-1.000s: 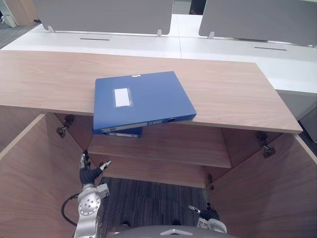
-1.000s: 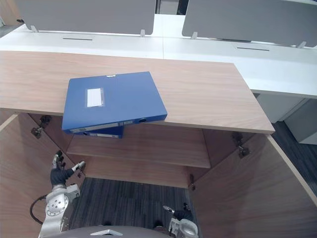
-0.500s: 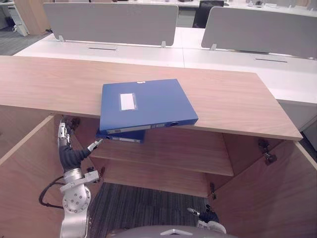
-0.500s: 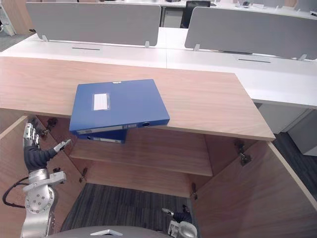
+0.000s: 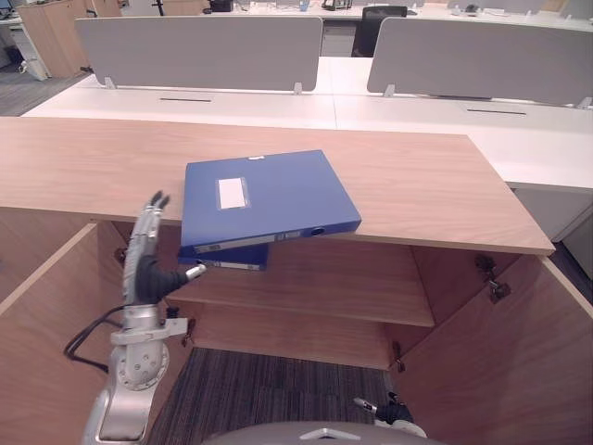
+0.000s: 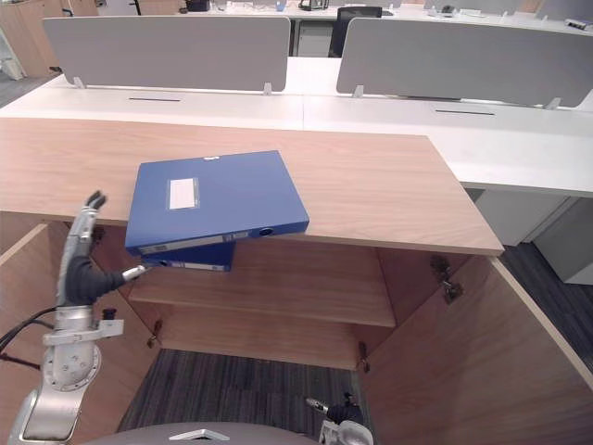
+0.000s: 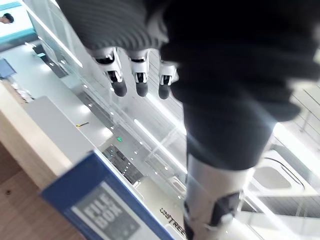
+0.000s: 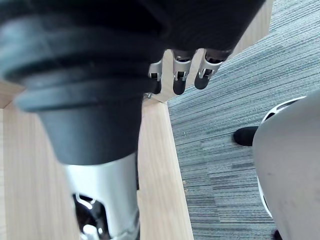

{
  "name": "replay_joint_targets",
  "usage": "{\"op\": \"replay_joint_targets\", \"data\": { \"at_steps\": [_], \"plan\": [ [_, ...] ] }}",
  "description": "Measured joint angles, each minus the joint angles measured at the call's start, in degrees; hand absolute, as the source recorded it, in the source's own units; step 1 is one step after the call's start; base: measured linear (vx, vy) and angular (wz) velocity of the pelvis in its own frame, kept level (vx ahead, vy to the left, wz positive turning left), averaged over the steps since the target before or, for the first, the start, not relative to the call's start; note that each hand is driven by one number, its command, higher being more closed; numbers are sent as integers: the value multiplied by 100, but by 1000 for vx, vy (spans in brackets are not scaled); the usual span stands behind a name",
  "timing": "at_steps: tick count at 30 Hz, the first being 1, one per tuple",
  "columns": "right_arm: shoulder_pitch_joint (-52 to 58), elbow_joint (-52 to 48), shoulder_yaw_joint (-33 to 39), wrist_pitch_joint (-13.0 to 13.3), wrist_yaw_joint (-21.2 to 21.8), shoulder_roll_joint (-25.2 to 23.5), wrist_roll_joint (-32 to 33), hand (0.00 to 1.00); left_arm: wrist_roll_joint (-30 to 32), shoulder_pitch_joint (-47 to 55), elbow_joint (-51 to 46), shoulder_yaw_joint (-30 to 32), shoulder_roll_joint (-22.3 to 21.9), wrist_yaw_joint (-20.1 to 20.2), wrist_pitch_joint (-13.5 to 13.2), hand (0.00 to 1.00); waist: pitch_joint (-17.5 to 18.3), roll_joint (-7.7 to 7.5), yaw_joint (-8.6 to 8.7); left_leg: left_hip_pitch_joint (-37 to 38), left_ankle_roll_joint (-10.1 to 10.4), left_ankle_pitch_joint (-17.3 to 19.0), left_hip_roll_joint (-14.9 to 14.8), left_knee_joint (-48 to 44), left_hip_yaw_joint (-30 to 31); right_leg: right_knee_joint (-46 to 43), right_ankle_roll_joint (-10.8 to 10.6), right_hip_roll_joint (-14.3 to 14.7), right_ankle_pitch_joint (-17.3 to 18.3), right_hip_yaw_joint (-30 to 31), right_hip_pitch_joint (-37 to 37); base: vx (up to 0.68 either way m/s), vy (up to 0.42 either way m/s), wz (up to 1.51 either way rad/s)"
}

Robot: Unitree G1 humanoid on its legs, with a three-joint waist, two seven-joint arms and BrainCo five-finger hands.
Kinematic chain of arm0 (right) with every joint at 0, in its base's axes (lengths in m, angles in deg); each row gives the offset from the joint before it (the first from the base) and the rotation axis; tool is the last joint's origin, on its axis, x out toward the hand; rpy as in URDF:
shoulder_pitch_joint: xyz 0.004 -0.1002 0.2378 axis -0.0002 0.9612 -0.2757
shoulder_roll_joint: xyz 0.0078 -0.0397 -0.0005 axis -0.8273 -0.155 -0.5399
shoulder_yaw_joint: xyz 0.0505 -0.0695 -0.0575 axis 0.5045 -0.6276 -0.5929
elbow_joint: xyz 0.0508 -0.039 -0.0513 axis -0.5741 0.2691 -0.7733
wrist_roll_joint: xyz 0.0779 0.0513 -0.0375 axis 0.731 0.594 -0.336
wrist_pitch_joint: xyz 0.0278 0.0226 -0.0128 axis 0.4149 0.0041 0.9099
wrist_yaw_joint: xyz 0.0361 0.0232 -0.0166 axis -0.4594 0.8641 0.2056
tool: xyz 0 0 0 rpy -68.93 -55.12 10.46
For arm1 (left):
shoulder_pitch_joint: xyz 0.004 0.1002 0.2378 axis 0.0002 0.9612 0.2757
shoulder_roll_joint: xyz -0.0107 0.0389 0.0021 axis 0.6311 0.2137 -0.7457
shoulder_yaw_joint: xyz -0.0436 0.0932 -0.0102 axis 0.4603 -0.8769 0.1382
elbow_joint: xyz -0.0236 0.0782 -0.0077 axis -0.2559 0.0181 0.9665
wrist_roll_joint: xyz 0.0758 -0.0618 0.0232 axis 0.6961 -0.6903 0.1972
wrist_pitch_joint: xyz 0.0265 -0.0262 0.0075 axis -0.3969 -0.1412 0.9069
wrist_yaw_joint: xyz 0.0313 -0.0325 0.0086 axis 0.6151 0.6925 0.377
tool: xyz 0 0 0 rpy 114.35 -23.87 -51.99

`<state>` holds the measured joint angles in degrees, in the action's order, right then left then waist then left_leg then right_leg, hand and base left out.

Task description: Walk over to the cabinet, pick up the folder, carry it to the office cabinet, place the folder inside the office cabinet, then close the office cabinet door

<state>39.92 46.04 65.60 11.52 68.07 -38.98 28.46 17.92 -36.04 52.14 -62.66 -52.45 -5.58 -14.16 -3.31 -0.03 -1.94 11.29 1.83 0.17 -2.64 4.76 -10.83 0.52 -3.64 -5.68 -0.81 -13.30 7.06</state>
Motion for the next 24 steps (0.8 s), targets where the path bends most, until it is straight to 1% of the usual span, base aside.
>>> {"op": "replay_joint_targets", "data": {
  "at_steps": [2,5,6,8,10,15,21,24],
  "plan": [
    [-29,13,-32,0,0,-1,0,0,281,-15,-122,-116,75,-8,14,0,3,-9,52,1,0,0,1,-23,0,10,2,1,-3,4,2,0,0,0],
    [-42,68,-32,0,1,7,1,0,798,-178,-183,-416,168,-76,49,0,3,-16,70,10,-1,1,4,-27,-1,90,9,7,-46,5,47,0,0,0],
    [-42,86,-33,0,1,8,2,0,886,-204,-183,-454,178,-100,68,0,1,-17,78,19,-1,2,5,-27,-3,107,11,8,-52,6,63,0,0,0],
    [-89,211,-36,-1,2,27,4,0,1257,-262,-183,-617,220,-156,150,0,2,-19,134,68,-11,16,6,-26,-23,129,12,10,-54,27,107,-23,0,-4],
    [-111,219,-36,-1,2,28,5,0,1410,-306,-183,-747,223,-175,203,0,0,-23,180,65,-9,20,8,-26,-32,136,13,8,-54,38,102,-26,3,-4],
    [-118,220,-33,-1,2,28,105,0,2030,-421,-182,-1062,204,-284,356,0,1,-22,231,73,-7,46,7,-26,-104,177,11,13,-57,114,83,-16,5,-6],
    [-124,220,-27,-4,5,24,236,0,2371,-420,-155,-1209,192,-348,575,0,4,-20,274,79,-22,77,17,-28,-192,247,-40,24,-135,189,83,12,6,-8],
    [-114,219,-22,-10,8,24,238,0,2481,-420,-110,-1250,95,-352,651,0,6,-16,282,78,-32,86,19,-28,-198,274,-30,27,-147,194,91,0,0,0]
  ]
}}
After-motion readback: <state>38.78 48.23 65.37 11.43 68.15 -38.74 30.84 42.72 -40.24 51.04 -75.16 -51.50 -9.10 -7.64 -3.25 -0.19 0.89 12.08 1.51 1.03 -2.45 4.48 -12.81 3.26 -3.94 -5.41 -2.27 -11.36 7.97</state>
